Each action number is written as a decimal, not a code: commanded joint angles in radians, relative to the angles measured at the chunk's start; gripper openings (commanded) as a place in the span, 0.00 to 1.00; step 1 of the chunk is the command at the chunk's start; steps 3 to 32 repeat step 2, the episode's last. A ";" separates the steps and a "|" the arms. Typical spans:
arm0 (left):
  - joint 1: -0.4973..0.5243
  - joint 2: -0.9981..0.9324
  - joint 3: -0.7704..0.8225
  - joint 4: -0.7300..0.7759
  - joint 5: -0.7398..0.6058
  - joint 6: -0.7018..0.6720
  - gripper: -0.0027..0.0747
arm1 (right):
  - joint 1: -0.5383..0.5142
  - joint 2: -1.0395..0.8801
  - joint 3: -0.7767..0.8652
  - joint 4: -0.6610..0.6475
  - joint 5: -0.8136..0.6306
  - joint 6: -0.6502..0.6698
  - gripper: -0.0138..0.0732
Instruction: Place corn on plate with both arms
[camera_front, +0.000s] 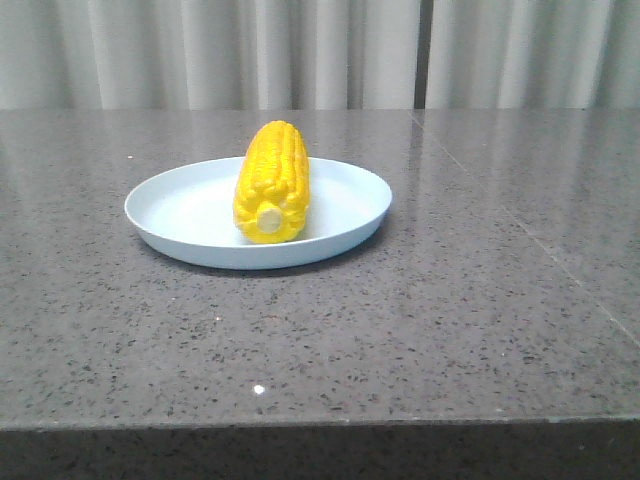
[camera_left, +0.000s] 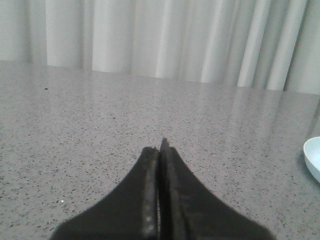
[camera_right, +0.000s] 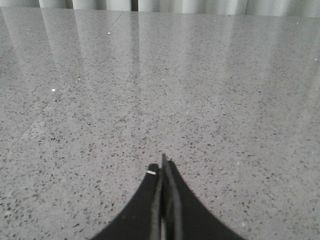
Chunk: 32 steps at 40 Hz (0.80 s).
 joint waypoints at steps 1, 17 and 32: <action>0.000 -0.021 0.005 -0.009 -0.076 0.000 0.01 | 0.003 -0.012 -0.006 0.001 -0.069 -0.007 0.02; 0.000 -0.021 0.005 -0.009 -0.076 0.000 0.01 | 0.003 -0.012 -0.006 0.001 -0.069 -0.007 0.02; 0.000 -0.021 0.005 -0.009 -0.076 0.000 0.01 | 0.003 -0.012 -0.006 0.001 -0.069 -0.007 0.02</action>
